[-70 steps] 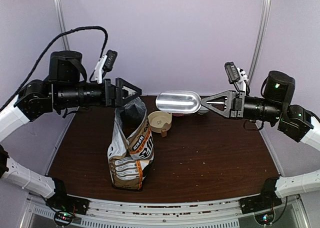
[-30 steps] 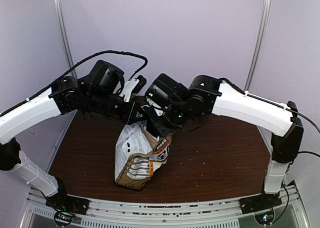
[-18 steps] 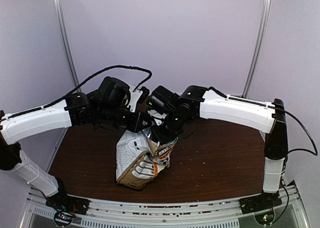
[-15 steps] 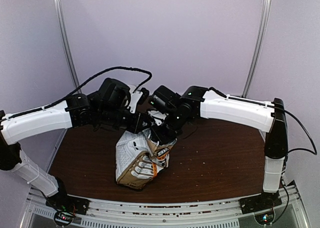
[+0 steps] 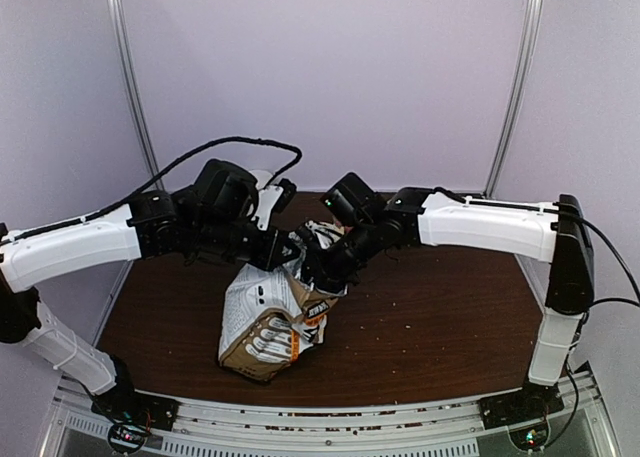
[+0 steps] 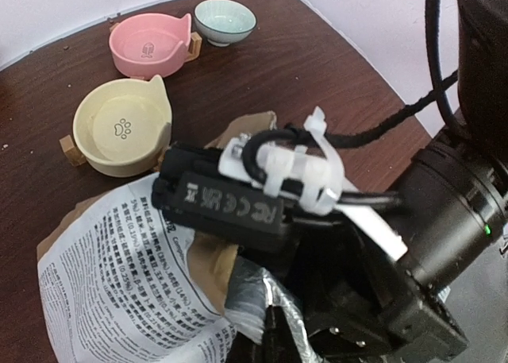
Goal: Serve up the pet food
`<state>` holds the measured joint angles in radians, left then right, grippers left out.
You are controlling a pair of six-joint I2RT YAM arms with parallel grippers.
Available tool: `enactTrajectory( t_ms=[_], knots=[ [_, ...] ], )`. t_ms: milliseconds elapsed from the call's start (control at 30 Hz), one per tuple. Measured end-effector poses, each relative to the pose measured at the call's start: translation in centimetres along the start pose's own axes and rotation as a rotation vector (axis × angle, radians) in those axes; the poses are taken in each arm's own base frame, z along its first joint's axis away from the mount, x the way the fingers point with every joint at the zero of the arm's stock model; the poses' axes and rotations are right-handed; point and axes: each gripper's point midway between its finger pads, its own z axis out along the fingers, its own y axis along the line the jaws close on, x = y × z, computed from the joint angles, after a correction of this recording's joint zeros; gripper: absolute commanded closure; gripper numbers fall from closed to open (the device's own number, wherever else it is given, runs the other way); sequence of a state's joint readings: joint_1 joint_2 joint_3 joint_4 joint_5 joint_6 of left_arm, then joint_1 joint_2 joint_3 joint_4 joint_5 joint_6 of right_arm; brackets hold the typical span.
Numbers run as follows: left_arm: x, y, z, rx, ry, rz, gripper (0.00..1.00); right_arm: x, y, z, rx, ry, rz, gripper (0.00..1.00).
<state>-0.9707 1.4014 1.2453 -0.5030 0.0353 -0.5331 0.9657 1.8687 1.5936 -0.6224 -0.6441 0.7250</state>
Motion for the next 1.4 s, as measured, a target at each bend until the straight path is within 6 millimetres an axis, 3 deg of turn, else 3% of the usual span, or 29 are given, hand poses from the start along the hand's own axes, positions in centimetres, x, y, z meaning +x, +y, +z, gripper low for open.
enactTrajectory(
  t_ms=[233, 733, 1167, 1400],
  knots=[
    [-0.9, -0.9, -2.5, 0.038, -0.044, 0.013, 1.00, -1.5, 2.7, -3.4, -0.216, -0.097, 0.169, 1.00],
    [-1.4, -1.1, -5.4, 0.033, -0.064, 0.030, 1.00, -2.0, 1.5, -8.4, -0.409, -0.192, 0.485, 1.00],
    [-1.4, -0.5, -6.8, 0.001, -0.080, 0.032, 1.00, -2.7, 1.1, -13.2, -0.487, -0.292, 0.516, 1.00],
    [-1.6, 0.2, -7.1, -0.040, -0.093, 0.012, 1.00, -2.7, 1.3, -13.4, -0.491, -0.298, 0.498, 1.00]
  ],
)
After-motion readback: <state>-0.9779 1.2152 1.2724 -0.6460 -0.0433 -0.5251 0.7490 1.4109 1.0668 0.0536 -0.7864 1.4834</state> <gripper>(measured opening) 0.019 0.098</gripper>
